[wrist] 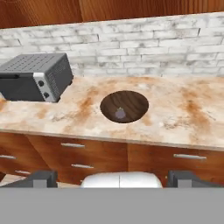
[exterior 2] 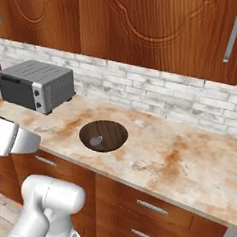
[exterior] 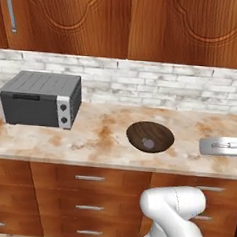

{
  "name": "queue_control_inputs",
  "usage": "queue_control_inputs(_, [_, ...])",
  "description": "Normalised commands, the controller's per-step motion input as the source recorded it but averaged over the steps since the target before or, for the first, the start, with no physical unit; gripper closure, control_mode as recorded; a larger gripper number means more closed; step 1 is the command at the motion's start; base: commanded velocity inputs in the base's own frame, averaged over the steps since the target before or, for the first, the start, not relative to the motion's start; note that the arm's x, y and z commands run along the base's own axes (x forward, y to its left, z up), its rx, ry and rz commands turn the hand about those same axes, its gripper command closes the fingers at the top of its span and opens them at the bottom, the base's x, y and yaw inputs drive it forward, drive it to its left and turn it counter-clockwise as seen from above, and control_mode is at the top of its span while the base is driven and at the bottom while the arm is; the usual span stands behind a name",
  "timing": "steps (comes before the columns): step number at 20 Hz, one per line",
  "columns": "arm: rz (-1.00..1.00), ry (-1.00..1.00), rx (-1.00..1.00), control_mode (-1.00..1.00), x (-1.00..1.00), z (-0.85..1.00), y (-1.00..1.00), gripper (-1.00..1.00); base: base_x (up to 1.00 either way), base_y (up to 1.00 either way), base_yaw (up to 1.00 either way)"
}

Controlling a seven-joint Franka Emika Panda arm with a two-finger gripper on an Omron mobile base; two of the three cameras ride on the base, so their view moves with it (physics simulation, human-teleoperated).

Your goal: Take the peach, potato, and eggplant from the freezer and place them in the bowl on the counter.

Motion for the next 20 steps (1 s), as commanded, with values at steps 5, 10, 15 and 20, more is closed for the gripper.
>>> queue_control_inputs(5, [0.00,0.00,0.00,1.00,0.00,0.00,0.00,-1.00,-1.00,0.87,0.07])
queue_control_inputs(10, [0.00,0.00,0.00,1.00,0.00,0.00,0.00,-1.00,-1.00,1.00,0.00])
queue_control_inputs(15, [0.00,0.00,0.00,1.00,0.00,0.00,0.00,-1.00,-0.74,1.00,-0.02])
queue_control_inputs(20, [0.00,0.00,0.00,1.00,0.00,0.00,0.00,-1.00,-0.33,1.00,-0.07])
